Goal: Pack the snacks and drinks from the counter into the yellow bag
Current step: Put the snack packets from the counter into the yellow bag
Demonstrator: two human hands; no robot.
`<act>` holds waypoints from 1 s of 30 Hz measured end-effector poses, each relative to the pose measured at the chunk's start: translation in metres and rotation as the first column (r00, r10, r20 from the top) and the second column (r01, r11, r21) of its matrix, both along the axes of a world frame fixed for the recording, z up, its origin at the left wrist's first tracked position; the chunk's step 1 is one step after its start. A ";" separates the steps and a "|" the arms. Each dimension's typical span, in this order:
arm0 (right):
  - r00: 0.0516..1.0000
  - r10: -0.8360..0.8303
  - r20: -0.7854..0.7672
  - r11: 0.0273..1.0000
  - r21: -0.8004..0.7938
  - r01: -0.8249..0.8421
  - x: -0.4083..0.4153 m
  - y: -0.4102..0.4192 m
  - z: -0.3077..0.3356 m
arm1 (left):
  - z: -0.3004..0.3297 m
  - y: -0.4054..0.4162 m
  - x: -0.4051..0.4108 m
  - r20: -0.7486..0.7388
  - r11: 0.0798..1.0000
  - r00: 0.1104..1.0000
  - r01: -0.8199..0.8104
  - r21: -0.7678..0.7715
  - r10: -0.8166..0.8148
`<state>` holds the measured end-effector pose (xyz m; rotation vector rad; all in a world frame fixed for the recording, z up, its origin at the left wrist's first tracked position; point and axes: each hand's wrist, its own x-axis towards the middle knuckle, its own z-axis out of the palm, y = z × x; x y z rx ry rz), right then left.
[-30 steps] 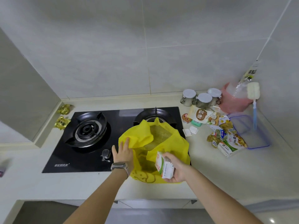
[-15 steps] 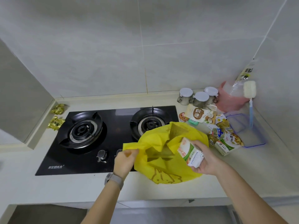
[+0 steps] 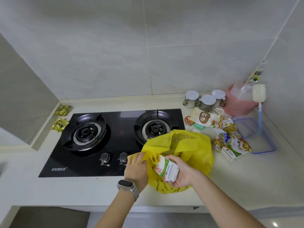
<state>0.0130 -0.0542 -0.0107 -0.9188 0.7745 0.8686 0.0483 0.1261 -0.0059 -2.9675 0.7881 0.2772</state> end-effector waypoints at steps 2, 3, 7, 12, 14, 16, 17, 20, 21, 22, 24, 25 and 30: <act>0.998 -0.058 -0.020 0.998 -0.001 0.058 -0.002 -0.004 -0.009 | -0.005 0.006 0.000 -0.045 0.997 0.997 -0.057 0.051 0.059; 0.996 -0.084 -0.022 0.996 -0.008 0.084 -0.003 -0.007 -0.012 | -0.007 0.008 0.000 -0.069 0.995 0.995 -0.073 0.069 0.077; 0.978 -0.209 0.005 0.976 -0.056 0.209 -0.009 -0.026 -0.015 | -0.012 0.011 0.003 -0.091 0.975 0.971 -0.215 0.053 0.219; 0.902 -0.429 0.053 0.900 -0.063 0.432 -0.023 -0.062 -0.009 | -0.007 0.009 0.009 -0.094 0.950 0.952 -0.299 -0.091 0.291; 0.869 -0.491 0.061 0.867 -0.070 0.494 -0.029 -0.076 -0.007 | 0.001 0.006 0.011 -0.108 0.942 0.946 -0.318 -0.107 0.307; 0.839 -0.541 0.051 0.835 -0.085 0.544 -0.035 -0.087 -0.007 | 0.009 0.001 0.014 -0.084 0.931 0.937 -0.347 -0.111 0.339; 0.826 -0.562 0.040 0.821 -0.091 0.564 -0.038 -0.091 -0.007 | 0.011 -0.003 0.014 -0.026 0.934 0.947 -0.321 -0.157 0.321; 0.812 -0.583 0.008 0.808 -0.095 0.581 -0.047 -0.097 -0.006 | 0.010 -0.022 0.001 0.242 0.883 0.965 0.025 -0.468 0.101; 0.819 -0.574 0.000 0.815 -0.091 0.572 -0.049 -0.097 -0.005 | 0.009 -0.032 -0.009 0.270 0.842 0.962 0.169 -0.512 -0.029; 0.832 -0.555 -0.007 0.829 -0.082 0.553 -0.050 -0.096 -0.004 | 0.009 -0.042 -0.020 0.259 0.822 0.950 0.285 -0.493 -0.173; 0.872 -0.489 -0.018 0.872 -0.052 0.487 -0.051 -0.093 -0.001 | -0.003 -0.061 -0.038 0.177 0.866 0.921 0.388 -0.316 -0.348; 0.892 -0.451 -0.022 0.893 -0.028 0.450 -0.050 -0.090 0.002 | -0.012 -0.069 -0.044 0.106 0.912 0.929 0.369 -0.180 -0.355; 0.936 -0.352 -0.011 0.936 0.015 0.352 -0.034 -0.082 0.003 | -0.026 -0.091 -0.073 -0.086 0.872 0.878 0.477 0.108 -0.470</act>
